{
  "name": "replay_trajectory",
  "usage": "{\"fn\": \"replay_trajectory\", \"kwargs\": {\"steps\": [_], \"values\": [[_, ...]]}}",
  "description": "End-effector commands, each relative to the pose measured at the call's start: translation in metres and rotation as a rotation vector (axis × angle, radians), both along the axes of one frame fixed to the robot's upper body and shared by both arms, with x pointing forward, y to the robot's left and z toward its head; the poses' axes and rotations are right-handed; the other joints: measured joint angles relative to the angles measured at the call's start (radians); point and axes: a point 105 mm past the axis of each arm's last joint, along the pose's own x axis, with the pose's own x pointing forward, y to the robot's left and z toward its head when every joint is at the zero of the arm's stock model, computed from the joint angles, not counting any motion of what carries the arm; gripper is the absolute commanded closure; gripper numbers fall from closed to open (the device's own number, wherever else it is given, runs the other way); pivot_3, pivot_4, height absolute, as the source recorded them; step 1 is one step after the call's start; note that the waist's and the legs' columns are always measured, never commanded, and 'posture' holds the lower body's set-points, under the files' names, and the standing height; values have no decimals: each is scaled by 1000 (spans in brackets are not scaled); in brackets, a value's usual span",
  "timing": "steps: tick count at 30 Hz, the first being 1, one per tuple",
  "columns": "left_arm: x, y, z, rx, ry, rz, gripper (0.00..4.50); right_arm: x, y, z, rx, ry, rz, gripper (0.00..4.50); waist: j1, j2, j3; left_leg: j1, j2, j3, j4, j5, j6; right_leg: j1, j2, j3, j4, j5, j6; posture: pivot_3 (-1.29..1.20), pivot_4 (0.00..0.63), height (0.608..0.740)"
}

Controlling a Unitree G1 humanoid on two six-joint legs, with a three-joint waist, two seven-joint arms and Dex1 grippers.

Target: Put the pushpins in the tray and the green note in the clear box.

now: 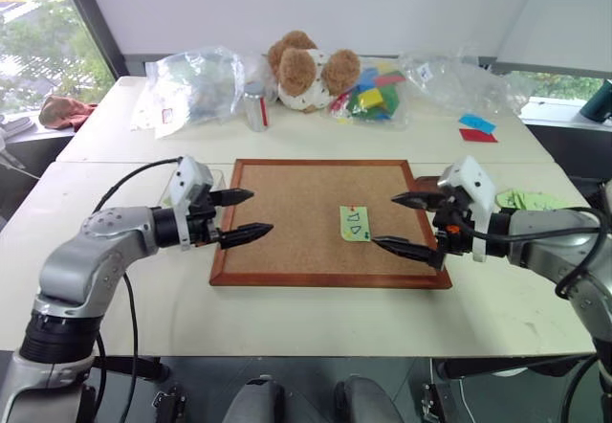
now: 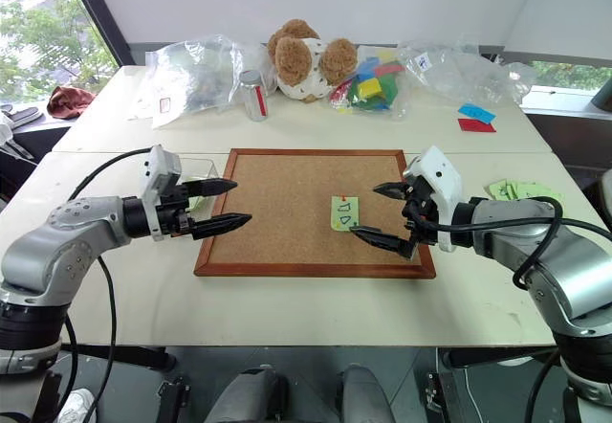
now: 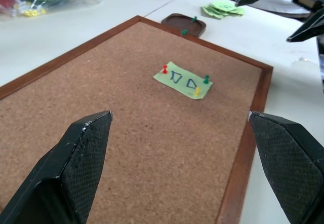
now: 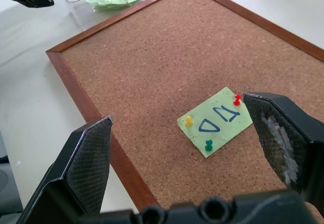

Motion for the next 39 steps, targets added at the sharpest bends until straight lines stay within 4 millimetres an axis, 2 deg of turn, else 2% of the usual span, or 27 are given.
{"fn": "replay_trajectory", "kwargs": {"steps": [1, 14, 19, 27, 30, 33, 39], "values": [[-3, 2, 14, -20, -44, 2, 77, 0, 3, 8, -1, -43, 19, 0, 0, 0, 0, 0, 0, 0, 0, 0, 0, 0, 0, 0, 0, 0, 0, 0, 150, 740], [-2, -4, 12, -13, -48, 9, 77, 2, 2, 7, 12, -42, 5, 0, 0, 0, 0, 0, 0, 0, 0, 0, 0, 0, 0, 0, 0, 0, 0, 0, 150, 740], [3, -6, 0, 55, -76, 48, 77, 3, 2, 8, 14, -44, 1, 0, 0, 0, 0, 0, 0, 0, 0, 0, 0, 0, 0, 0, 0, 0, 0, 0, 150, 740], [5, -14, -9, 56, -76, 51, 77, 4, 3, 8, 13, -47, -2, 0, 0, 0, 0, 0, 0, 0, 0, 0, 0, 0, 0, 0, 0, 0, 0, 0, 150, 740], [11, -17, -15, 65, -88, 79, 77, 5, 3, 8, 13, -49, -4, 0, 1, 0, 0, 0, 0, 0, 0, 0, 0, 0, 0, 0, 0, 0, 0, 0, 150, 740], [12, -25, -30, 110, -106, 86, 873, 5, 4, 7, 15, -50, -5, 0, 1, 0, 0, 0, 0, 0, 0, 0, 0, 0, 0, 0, 0, 0, 0, 0, 150, 740], [5, -44, -57, 102, -95, 84, 3914, 10, 6, 5, 28, -60, -31, 0, 1, 0, 0, 0, 0, 0, -1, 0, 0, 0, 0, 0, 0, 0, 0, 0, 150, 740]]}}
